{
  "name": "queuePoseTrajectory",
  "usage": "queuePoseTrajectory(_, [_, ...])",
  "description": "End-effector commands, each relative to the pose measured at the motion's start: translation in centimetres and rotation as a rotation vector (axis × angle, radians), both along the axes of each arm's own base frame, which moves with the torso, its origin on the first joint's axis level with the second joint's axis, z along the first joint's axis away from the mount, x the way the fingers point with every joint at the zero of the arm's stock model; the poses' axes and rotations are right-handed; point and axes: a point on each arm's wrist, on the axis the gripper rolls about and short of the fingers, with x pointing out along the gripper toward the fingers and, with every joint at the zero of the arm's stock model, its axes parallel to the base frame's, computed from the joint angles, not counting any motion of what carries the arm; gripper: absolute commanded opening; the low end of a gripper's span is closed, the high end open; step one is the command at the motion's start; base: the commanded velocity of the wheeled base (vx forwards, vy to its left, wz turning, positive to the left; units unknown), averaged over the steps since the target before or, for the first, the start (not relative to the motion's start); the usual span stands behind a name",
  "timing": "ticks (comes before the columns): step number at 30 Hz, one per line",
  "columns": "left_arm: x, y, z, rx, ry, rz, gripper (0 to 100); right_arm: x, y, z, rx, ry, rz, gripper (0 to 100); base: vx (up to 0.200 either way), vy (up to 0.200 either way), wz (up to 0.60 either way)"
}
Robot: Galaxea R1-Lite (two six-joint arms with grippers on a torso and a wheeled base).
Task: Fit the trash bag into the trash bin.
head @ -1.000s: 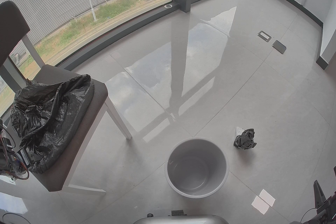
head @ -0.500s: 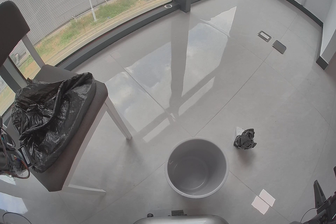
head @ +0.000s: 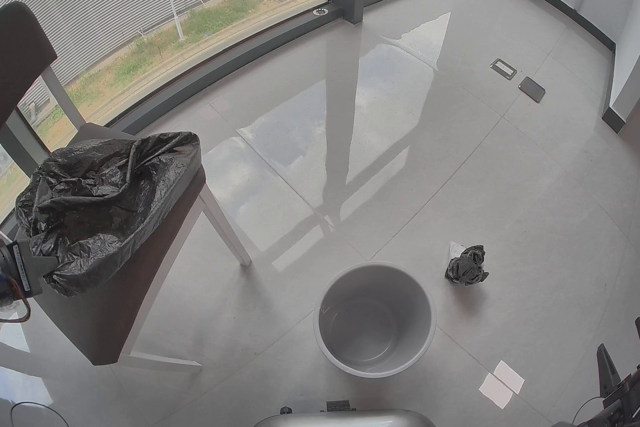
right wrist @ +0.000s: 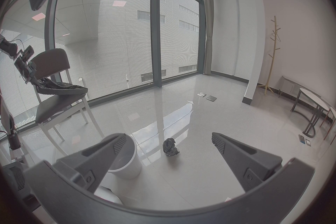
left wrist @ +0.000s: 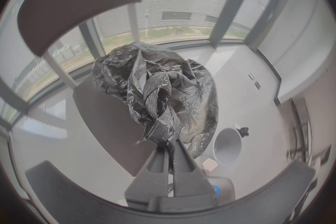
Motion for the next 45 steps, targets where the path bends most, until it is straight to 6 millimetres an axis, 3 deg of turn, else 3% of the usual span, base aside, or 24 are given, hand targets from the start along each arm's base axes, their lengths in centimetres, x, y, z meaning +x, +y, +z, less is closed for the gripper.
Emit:
queuePoseTrajectory(1, [-3.4,-0.6,4.0,0.120,-0.125,-0.148,0,0.1,0.0,-0.5,0.008,0.015,-0.014,100,0.000,0.000,0.00])
queuePoseTrajectory(7, [-2.3,-1.7,6.3,0.143,-0.168,-0.241,0,0.1,0.0,-0.5,-0.028,0.011,0.020,100,0.000,0.000,0.00])
queuePoseTrajectory(9, [-1.1,-2.6,7.6,0.145,-0.183,-0.272,0,0.1,0.1,-0.5,-0.043,0.009,0.027,100,0.000,0.000,0.00])
queuePoseTrajectory(15, [0.7,-4.3,8.8,0.131,-0.220,-0.337,0,0.1,0.0,-0.4,-0.008,0.001,0.020,100,0.000,0.000,0.00])
queuePoseTrajectory(16, [1.1,-5.0,9.2,0.128,-0.246,-0.358,0,-0.3,0.1,1.4,0.014,-0.062,0.045,100,0.000,0.000,0.00])
queuePoseTrajectory(17, [1.1,-5.0,9.2,0.128,-0.246,-0.358,0,-0.3,0.1,1.4,0.014,-0.062,0.045,100,0.000,0.000,0.00])
queuePoseTrajectory(18, [1.7,-5.8,9.7,0.126,-0.270,-0.374,0,-0.6,0.1,5.4,0.077,-0.093,0.107,100,0.000,0.000,0.00])
queuePoseTrajectory(20, [2.1,-6.5,10.1,0.120,-0.281,-0.391,0,0.2,0.1,7.1,0.100,-0.049,0.138,100,0.000,0.000,0.00])
queuePoseTrajectory(27, [3.5,-8.3,12.4,0.092,-0.328,-0.427,0,2.3,0.6,7.5,0.108,0.100,0.336,100,0.000,0.000,0.00])
queuePoseTrajectory(30, [3.6,-9.5,14.2,0.070,-0.382,-0.457,0,4.8,1.0,7.9,0.108,0.238,0.452,100,0.000,0.000,0.00])
queuePoseTrajectory(31, [3.6,-9.5,14.2,0.070,-0.382,-0.457,0,4.8,1.0,7.9,0.108,0.238,0.452,100,0.000,0.000,0.00])
queuePoseTrajectory(33, [3.8,-10.2,15.2,0.060,-0.415,-0.446,0,7.4,1.4,8.6,0.065,0.323,0.479,100,0.000,0.000,0.00])
queuePoseTrajectory(34, [3.8,-10.3,15.3,0.059,-0.417,-0.446,0,7.5,1.4,8.6,0.062,0.326,0.481,100,0.000,0.000,0.00])
queuePoseTrajectory(38, [3.5,-10.8,15.9,0.031,-0.442,-0.470,0,11.3,2.3,9.1,0.010,0.372,0.535,100,0.000,0.000,0.00])
queuePoseTrajectory(39, [3.5,-10.8,15.9,0.031,-0.442,-0.470,0,11.3,2.3,9.1,0.010,0.372,0.535,100,0.000,0.000,0.00])
queuePoseTrajectory(43, [3.4,-10.7,16.8,0.009,-0.476,-0.467,0,15.1,4.4,8.9,-0.024,0.369,0.580,100,0.000,0.000,0.00])
queuePoseTrajectory(45, [3.4,-10.7,16.9,0.006,-0.478,-0.466,0,15.8,4.9,8.8,-0.031,0.376,0.585,100,0.000,0.000,0.00])
